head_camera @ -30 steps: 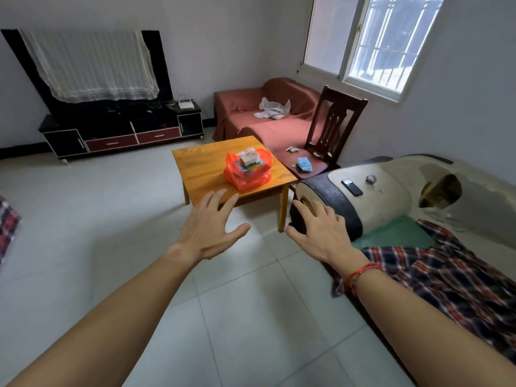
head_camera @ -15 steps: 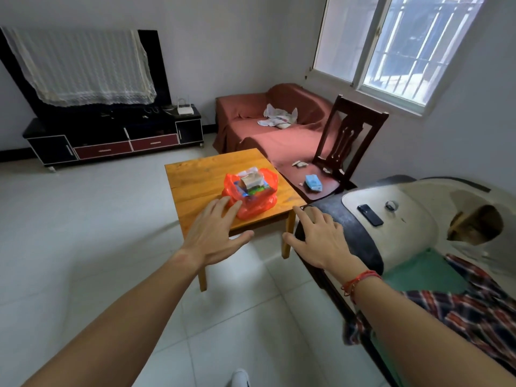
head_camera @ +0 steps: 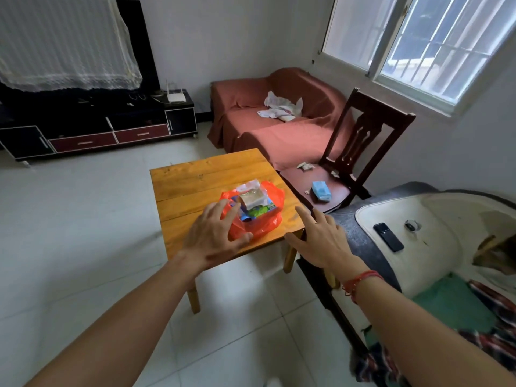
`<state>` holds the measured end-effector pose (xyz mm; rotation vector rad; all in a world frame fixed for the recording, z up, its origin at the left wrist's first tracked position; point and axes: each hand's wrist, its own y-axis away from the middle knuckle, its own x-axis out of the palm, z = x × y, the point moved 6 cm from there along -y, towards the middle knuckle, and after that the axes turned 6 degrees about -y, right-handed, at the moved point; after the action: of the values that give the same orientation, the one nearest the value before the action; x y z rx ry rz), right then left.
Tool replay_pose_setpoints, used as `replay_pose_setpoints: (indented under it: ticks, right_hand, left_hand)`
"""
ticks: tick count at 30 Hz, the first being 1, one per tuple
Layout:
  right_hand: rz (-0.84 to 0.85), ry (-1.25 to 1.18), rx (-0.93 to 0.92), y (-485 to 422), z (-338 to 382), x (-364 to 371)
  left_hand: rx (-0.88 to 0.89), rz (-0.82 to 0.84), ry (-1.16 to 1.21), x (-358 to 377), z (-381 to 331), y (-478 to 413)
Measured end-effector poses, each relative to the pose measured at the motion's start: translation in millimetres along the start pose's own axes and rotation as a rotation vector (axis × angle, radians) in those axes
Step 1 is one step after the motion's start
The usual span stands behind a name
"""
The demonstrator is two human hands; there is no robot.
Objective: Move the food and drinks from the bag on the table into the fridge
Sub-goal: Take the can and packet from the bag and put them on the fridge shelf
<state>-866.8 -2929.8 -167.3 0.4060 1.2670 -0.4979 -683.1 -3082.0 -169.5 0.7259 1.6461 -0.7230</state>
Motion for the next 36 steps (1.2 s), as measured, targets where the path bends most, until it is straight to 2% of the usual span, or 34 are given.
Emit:
replay_pose_setpoints:
  ticks: [12, 20, 32, 36]
  right_hand:
    - [0.132, -0.001, -0.089, -176.2, -21.8, 36.2]
    - [0.262, -0.003, -0.157, -294.6, -38.7, 71.4]
    - [0.433, -0.019, -0.164, -348.7, -29.4, 122.0]
    - [0.448, -0.092, -0.105, -358.6, -28.0, 132.8]
  left_hand:
    - [-0.150, 0.063, 0.009, 39.8, 49.1, -132.4]
    - [-0.277, 0.173, 0.045, 80.7, 70.1, -222.7]
    - [-0.361, 0.266, 0.149, 127.6, 87.5, -263.8]
    - [-0.422, 0.216, 0.317, 137.6, 89.1, -275.4]
